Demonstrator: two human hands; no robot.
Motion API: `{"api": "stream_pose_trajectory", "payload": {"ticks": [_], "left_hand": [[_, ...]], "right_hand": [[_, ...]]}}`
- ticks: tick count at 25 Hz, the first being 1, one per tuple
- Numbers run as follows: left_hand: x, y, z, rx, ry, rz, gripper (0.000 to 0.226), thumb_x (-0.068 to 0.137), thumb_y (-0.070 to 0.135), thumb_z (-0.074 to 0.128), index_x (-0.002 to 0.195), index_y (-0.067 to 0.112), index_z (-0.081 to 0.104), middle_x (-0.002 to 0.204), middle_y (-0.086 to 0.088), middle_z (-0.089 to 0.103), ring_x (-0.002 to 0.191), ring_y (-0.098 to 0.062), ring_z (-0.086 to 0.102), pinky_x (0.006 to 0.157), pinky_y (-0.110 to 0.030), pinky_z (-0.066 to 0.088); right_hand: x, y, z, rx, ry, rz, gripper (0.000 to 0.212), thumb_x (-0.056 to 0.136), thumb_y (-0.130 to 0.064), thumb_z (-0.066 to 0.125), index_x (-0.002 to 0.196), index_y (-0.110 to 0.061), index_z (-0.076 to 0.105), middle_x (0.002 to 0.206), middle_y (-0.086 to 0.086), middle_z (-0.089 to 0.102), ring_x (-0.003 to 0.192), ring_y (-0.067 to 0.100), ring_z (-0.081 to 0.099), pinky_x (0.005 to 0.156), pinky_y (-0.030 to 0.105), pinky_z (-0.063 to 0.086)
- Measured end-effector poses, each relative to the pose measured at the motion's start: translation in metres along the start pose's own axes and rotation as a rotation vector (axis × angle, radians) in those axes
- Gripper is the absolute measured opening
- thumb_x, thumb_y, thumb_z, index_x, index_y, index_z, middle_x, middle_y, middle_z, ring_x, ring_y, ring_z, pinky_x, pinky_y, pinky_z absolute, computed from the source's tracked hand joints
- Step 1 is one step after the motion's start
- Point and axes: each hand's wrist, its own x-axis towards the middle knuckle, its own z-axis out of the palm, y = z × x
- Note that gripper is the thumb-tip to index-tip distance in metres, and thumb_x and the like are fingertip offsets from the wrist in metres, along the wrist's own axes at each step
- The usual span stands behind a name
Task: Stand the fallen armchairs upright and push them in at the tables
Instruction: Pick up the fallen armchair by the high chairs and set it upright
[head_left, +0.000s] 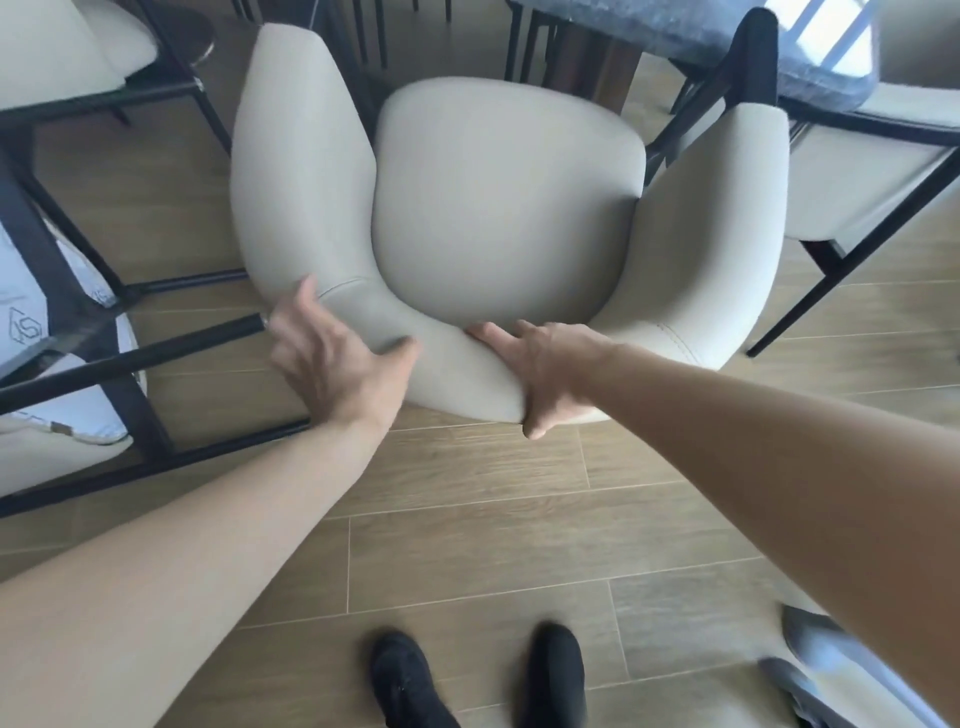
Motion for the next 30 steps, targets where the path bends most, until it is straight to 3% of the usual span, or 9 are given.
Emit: {"api": "stream_pose_trajectory", "payload": {"ticks": [2,3,5,6,9,12,15,20,30], "left_hand": [[0.001,0.009,-0.003,0.213,-0.13,0.624,0.083,0.069,0.033,0.078,0.143,0.013,0.045,0.149,-0.012,0.039,0.135,-0.036,0.039,0.112,-0.048,0.031],[0.005,0.014,0.001,0.272,-0.288,0.785,0.072,0.073,0.034,0.074,0.139,0.017,0.05,0.147,-0.006,0.046,0.132,-0.032,0.045,0.11,-0.043,0.033],[0.011,0.021,0.01,0.36,-0.582,0.868,0.064,0.078,0.04,0.068,0.138,0.023,0.052,0.142,0.004,0.054,0.125,-0.025,0.054,0.104,-0.035,0.036],[0.012,0.02,0.014,0.424,-0.647,0.917,0.072,0.077,0.049,0.068,0.142,0.024,0.047,0.146,0.005,0.052,0.128,-0.024,0.052,0.107,-0.035,0.034],[0.02,0.002,0.023,0.817,-0.662,1.099,0.117,0.068,0.071,0.072,0.159,0.029,0.012,0.165,-0.002,0.026,0.149,-0.026,0.029,0.122,-0.046,0.013],[0.034,0.002,0.025,0.998,-0.574,1.141,0.124,0.069,0.059,0.08,0.155,0.032,-0.006,0.157,-0.007,0.034,0.142,-0.031,0.039,0.118,-0.051,0.025],[0.037,0.013,0.029,0.979,-0.577,1.156,0.114,0.065,0.053,0.082,0.151,0.029,0.012,0.138,0.001,0.054,0.124,-0.027,0.056,0.104,-0.044,0.042],[0.061,0.003,0.001,0.914,-0.7,1.2,0.103,0.057,0.047,0.08,0.14,0.034,0.021,0.126,0.007,0.064,0.114,-0.023,0.064,0.096,-0.039,0.048],[0.075,-0.005,-0.033,0.955,-0.827,1.267,0.086,0.065,0.043,0.069,0.138,0.036,0.023,0.113,0.007,0.066,0.102,-0.024,0.067,0.088,-0.037,0.054]], "right_hand": [[0.0,0.002,0.012,-0.004,0.042,-0.021,0.13,0.05,-0.052,0.086,0.149,-0.041,0.002,0.116,0.002,0.05,0.104,0.032,0.062,0.081,0.046,0.056],[-0.003,0.005,0.021,-0.007,0.097,-0.027,0.126,0.052,-0.054,0.083,0.15,-0.038,0.005,0.121,0.001,0.05,0.108,0.031,0.06,0.086,0.046,0.054],[-0.014,0.014,0.036,-0.013,0.245,-0.045,0.115,0.058,-0.059,0.075,0.153,-0.029,0.016,0.132,0.0,0.049,0.12,0.029,0.054,0.1,0.045,0.045],[-0.021,0.017,0.045,-0.044,0.312,-0.049,0.112,0.062,-0.06,0.073,0.154,-0.024,0.02,0.139,0.001,0.048,0.126,0.028,0.051,0.106,0.045,0.039],[-0.037,0.028,0.064,-0.194,0.366,-0.009,0.114,0.065,-0.057,0.077,0.156,-0.02,0.019,0.151,0.012,0.038,0.137,0.032,0.041,0.114,0.054,0.025],[-0.033,0.033,0.055,-0.252,0.244,0.082,0.119,0.065,-0.056,0.08,0.154,-0.025,0.007,0.15,0.014,0.037,0.134,0.035,0.042,0.11,0.063,0.027],[-0.025,0.027,0.033,-0.299,0.15,0.066,0.112,0.065,-0.056,0.081,0.142,-0.022,0.008,0.13,0.009,0.05,0.115,0.031,0.057,0.092,0.054,0.046],[-0.024,-0.011,0.023,-0.285,0.138,0.057,0.101,0.064,-0.054,0.081,0.137,-0.016,0.022,0.121,0.006,0.054,0.1,0.03,0.065,0.072,0.046,0.049],[-0.029,-0.056,0.016,-0.244,0.119,0.019,0.091,0.067,-0.044,0.081,0.132,-0.011,0.025,0.119,0.011,0.056,0.098,0.028,0.064,0.079,0.058,0.052]]}}
